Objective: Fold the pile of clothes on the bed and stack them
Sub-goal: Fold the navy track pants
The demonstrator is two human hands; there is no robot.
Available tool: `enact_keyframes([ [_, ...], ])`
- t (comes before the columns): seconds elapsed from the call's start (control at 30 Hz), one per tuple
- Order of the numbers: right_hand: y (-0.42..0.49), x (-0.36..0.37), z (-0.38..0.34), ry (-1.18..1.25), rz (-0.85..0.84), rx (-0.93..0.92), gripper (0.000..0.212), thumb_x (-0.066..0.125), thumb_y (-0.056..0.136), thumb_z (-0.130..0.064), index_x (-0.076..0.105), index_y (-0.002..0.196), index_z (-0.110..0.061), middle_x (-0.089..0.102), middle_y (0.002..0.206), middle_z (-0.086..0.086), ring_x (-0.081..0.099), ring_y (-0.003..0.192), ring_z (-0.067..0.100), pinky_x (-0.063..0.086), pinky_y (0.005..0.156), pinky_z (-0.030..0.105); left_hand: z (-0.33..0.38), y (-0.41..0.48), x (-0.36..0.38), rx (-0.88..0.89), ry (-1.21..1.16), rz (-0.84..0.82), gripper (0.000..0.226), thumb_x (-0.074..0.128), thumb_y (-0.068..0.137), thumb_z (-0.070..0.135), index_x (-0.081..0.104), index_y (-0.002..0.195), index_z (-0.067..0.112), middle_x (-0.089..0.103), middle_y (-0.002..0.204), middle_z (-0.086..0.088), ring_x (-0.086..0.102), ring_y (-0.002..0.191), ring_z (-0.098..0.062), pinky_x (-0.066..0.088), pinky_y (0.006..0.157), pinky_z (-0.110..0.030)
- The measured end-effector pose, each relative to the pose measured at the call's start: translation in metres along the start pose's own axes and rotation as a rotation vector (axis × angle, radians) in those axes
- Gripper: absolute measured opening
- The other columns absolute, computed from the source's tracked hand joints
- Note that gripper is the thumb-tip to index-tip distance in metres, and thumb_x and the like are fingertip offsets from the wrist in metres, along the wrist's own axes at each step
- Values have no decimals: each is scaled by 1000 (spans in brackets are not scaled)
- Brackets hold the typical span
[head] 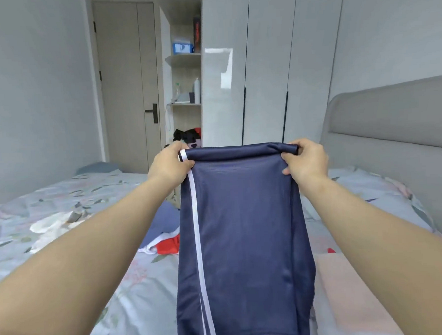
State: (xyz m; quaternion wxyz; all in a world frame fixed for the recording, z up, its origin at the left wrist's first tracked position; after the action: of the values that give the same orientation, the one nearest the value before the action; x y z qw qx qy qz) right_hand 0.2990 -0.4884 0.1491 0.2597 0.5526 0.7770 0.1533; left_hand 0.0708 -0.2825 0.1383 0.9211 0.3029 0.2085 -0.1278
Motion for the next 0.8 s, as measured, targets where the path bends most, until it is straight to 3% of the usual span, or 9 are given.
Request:
enact_keyframes([
  [0.07,9,26,26,59,-18,42,26,53,88,-2,56,76,-25,60,71,-3,66,61,21,57,75,42,-23,13,23,-45,-89,-16,15,55,91,6,50,94,20,58,86,-7,59,69,-24,53,61,-31],
  [0.13,19,47,46,75,-18,28,34,52,89,-2,49,71,-30,60,74,0,68,68,24,56,79,45,-43,23,44,-108,-215,-29,17,47,94,1,47,93,18,56,81,-8,62,56,-21,55,49,-27],
  [0.2,27,64,63,99,-28,12,35,51,90,-2,48,71,-31,58,73,-3,67,74,23,56,79,39,-61,33,62,-145,-305,-16,22,41,94,-2,46,89,19,55,85,-10,63,58,-20,60,58,-32],
  [0.3,37,82,77,109,-42,-17,33,53,89,-2,49,73,-31,56,75,-7,61,77,15,46,65,17,-81,49,79,-138,-336,14,33,41,93,-1,44,79,28,58,83,-4,65,71,-22,57,82,-43],
  [0.4,45,93,88,134,-44,-15,20,55,89,-5,52,83,-24,54,81,-9,50,73,8,38,56,8,-92,61,88,-124,-319,19,35,49,89,-1,45,77,31,57,81,2,61,86,-25,53,88,-42],
  [0.53,39,103,111,152,-87,35,12,54,90,-7,53,90,-20,51,76,-13,46,66,4,37,55,12,-107,53,103,-121,-263,-50,31,54,89,3,42,77,29,54,83,-3,47,72,-19,40,61,-30],
  [0.7,0,103,141,104,-150,90,14,57,89,-6,55,88,-20,56,80,-6,51,74,14,41,64,23,-134,7,113,-215,-293,-115,32,57,88,-3,45,78,25,52,74,1,47,73,-17,43,74,-32],
  [0.8,-32,91,155,88,-180,140,22,57,89,-5,53,79,-24,56,77,-6,53,79,17,40,70,26,-142,-28,109,-260,-267,-143,28,60,86,0,47,77,23,52,74,0,46,70,-18,41,66,-31],
])
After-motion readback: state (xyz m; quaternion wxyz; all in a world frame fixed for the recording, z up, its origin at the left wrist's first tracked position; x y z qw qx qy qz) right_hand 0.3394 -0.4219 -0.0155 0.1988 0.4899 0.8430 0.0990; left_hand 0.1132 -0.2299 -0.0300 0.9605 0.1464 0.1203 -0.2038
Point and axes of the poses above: each hand's wrist, its own y-axis towards the middle knuckle, its own x-axis out of the palm, z = x × y, the point moved 9 cm from there along y, towards the middle knuckle
